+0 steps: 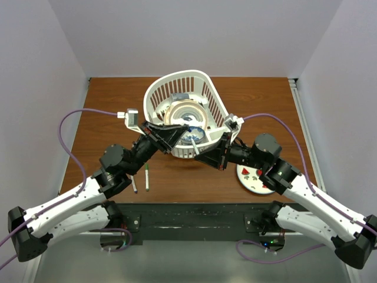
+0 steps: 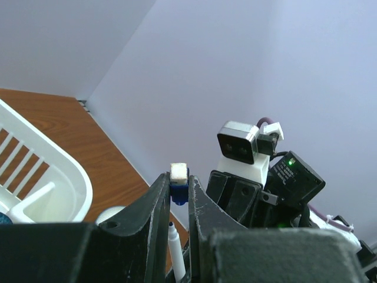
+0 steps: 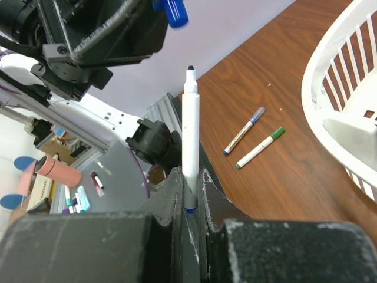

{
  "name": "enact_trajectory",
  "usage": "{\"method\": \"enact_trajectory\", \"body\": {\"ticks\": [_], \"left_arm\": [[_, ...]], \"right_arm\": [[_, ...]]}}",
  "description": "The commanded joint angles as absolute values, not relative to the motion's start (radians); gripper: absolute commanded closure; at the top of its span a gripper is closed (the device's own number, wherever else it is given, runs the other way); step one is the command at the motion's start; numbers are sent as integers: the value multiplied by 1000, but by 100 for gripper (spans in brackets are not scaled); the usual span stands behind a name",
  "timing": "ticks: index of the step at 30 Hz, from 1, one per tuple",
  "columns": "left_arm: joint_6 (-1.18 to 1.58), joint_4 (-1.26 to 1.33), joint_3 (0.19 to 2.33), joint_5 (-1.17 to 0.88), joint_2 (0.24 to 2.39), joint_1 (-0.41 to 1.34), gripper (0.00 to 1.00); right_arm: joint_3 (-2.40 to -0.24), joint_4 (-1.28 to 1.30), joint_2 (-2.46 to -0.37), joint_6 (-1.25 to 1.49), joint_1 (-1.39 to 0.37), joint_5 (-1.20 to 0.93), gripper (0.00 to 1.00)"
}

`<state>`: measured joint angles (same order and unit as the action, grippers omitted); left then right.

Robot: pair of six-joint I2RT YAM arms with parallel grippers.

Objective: Insert the pens into the pen caps

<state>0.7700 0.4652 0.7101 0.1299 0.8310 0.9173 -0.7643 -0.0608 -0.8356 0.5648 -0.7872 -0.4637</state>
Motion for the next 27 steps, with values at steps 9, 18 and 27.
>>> {"method": "enact_trajectory", "body": {"ticks": [9,18,27], "left_arm": [[798,497,689,75,821,914,100],[822,499,690,67,821,914,100],[836,497,698,60,822,914,100]], "right_arm": [[-779,-75,-793,548,-790,-439,100],[-782,-58,-798,545,-790,-436,100],[-781,-57,-790,548,-790,-433,100]]}}
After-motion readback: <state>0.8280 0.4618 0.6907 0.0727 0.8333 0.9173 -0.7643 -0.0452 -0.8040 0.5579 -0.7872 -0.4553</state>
